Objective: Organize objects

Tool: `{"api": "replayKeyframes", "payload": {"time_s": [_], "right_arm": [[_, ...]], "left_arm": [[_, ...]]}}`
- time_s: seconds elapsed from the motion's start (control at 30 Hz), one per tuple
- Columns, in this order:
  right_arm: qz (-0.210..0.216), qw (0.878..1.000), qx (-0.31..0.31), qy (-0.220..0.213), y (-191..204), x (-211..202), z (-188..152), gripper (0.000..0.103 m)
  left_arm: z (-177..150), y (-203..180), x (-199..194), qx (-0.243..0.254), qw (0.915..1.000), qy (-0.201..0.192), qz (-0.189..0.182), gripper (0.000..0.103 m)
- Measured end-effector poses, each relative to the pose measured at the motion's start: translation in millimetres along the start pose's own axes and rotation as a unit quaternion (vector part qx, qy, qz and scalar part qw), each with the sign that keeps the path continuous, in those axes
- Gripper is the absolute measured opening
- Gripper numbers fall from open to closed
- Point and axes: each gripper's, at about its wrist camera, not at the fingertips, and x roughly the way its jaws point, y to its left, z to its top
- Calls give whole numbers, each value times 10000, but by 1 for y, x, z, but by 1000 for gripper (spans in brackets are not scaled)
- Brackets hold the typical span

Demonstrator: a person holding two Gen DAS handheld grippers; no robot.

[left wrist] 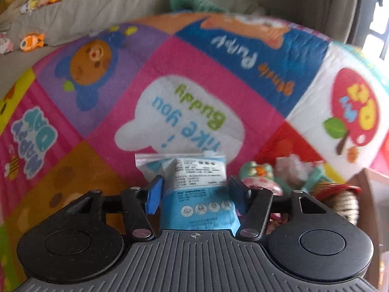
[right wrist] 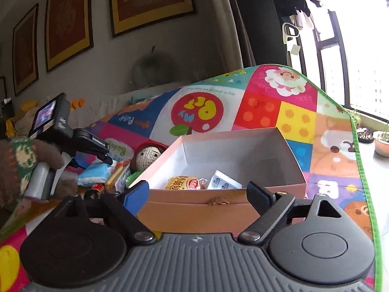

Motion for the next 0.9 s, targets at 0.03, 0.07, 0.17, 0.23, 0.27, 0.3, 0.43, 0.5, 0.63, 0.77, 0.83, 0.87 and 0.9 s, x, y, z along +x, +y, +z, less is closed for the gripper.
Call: {"api": "replayKeyframes", "payload": {"time_s": [0.03,0.07,0.17,0.23,0.27,0.3,0.43,0.5,0.63,0.77,0.83,0.87,0.9], "right_arm": [[59,10000,55,35,-2,0,-1,91],[90,9999,97,83,-3,1,-1,91],[-1,9998,118,131,-4,1,-4,92],[7,9998,121,159,-4,2,-5,93],[-14,9998,105,182,-3,4,-5,94],[-51,9997,89,213,-3,5,-6,95],[-107,9997,27,235,-1,6,-8,96],[-124,9996,-23,266,1,7,-8,96],[-122,9981,-416,446,15,10,-5,96],[220,9940,-762,756,50,22,35,96],[375,9909,-798,1020,65,38,63,96],[456,9881,-785,1244,74,54,80,96],[474,9859,-744,1425,82,70,92,96]], "left_arm": [[-2,2,7,-55,9999,116,43,69],[-4,4,14,-98,9997,199,96,70],[-10,3,11,96,9999,-16,138,65],[-16,6,2,51,10000,-9,36,61],[-21,9,-4,31,10000,4,-76,61],[-27,13,-12,30,9997,17,-221,59],[-70,33,-55,40,9974,-24,-719,56],[-98,43,-78,201,9943,-53,-1047,56],[-150,56,-125,650,9860,-358,-1493,56],[-162,76,-133,363,9849,-887,-1445,56],[-153,89,-126,-54,9830,-913,-1591,56],[-148,93,-123,-135,9820,-949,-1628,56],[-143,95,-119,-155,9822,-965,-1605,56]]}}
